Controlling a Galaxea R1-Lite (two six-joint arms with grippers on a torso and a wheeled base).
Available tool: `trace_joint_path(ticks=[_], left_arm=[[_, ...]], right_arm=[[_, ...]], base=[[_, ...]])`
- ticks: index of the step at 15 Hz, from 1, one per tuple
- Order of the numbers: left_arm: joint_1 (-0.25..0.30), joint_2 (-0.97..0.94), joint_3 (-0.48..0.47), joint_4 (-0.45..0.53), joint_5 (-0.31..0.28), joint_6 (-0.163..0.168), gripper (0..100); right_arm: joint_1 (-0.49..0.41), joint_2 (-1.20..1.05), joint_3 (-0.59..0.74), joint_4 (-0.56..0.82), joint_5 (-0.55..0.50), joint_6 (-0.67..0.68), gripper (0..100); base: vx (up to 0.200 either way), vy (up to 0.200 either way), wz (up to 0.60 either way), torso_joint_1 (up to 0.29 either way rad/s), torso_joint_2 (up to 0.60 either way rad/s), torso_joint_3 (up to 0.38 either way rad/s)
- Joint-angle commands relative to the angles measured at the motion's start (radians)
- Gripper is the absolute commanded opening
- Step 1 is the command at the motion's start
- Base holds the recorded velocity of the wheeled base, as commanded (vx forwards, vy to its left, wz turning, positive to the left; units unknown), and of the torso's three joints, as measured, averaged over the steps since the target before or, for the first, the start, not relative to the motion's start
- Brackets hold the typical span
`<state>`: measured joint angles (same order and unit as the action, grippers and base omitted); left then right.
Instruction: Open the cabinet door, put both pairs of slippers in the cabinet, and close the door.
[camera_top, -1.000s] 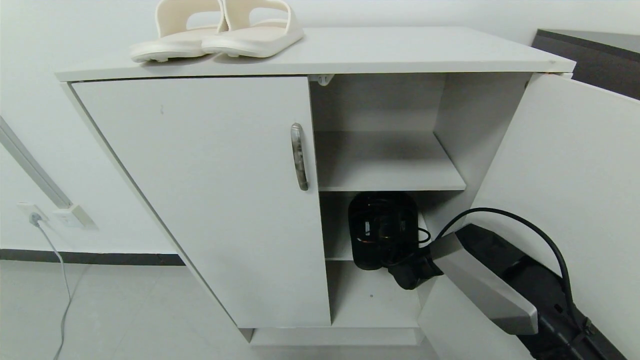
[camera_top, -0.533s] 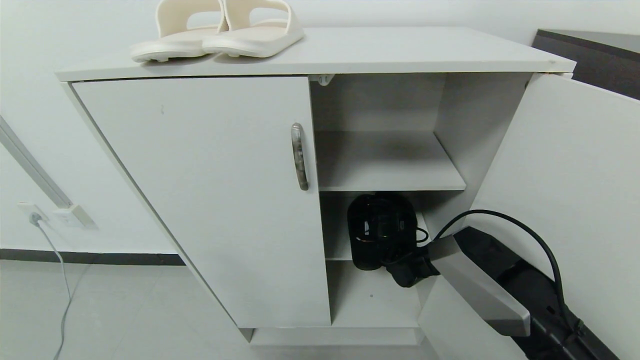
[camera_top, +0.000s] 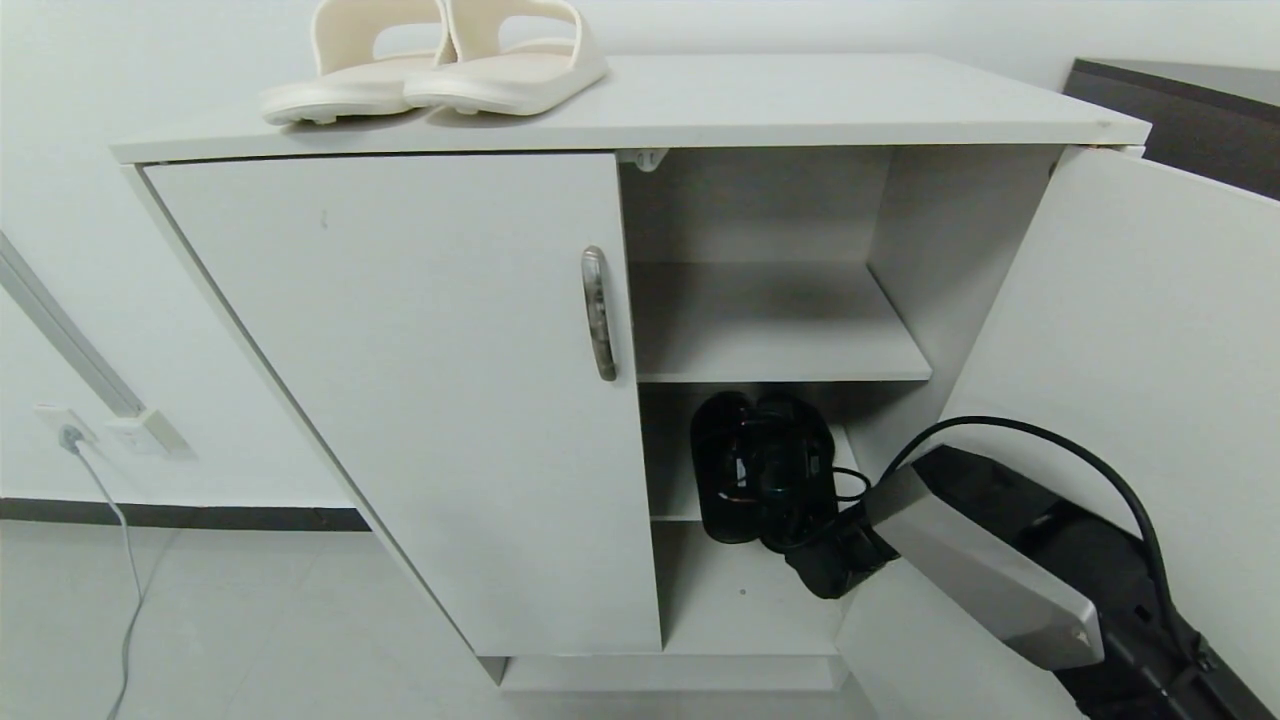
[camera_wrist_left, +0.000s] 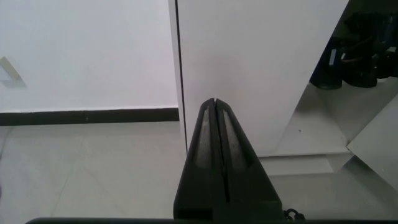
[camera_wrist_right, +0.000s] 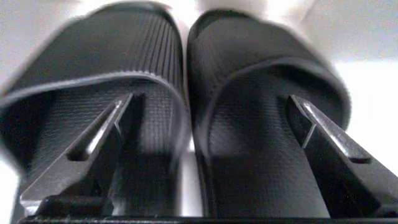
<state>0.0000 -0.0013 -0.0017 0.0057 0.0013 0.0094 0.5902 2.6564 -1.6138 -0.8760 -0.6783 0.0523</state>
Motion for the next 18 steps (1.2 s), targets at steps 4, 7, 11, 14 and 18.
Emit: trace_joint_path(ticks=[4, 7, 11, 14, 18], left_arm=[[0.0, 0.001, 0.0, 0.0, -0.001, 0.001, 0], [0.0, 0.001, 0.0, 0.0, -0.001, 0.0, 0], [0.0, 0.001, 0.0, 0.0, -0.001, 0.0, 0], [0.0, 0.001, 0.0, 0.0, -0.003, -0.012, 0], [0.0, 0.001, 0.0, 0.0, -0.004, -0.012, 0]], right_arm=[[0.088, -0.259, 0.46, -0.221, -0.021, 0.003, 100], [0.169, -0.408, 0.746, -0.31, -0.023, 0.023, 100], [0.207, -0.512, 0.864, -0.316, -0.023, 0.058, 100], [0.226, -0.513, 0.902, -0.322, -0.023, 0.061, 100], [0.234, -0.523, 0.922, -0.322, -0.023, 0.061, 100]], base=[[0.0, 0.0, 0.0, 0.0, 0.0, 0.0], [0.0, 0.0, 0.0, 0.0, 0.0, 0.0], [0.0, 0.0, 0.0, 0.0, 0.0, 0.0], [-0.2, 0.0, 0.0, 0.006, 0.0, 0.002], [-0.2, 0.0, 0.0, 0.001, 0.0, 0.005]])
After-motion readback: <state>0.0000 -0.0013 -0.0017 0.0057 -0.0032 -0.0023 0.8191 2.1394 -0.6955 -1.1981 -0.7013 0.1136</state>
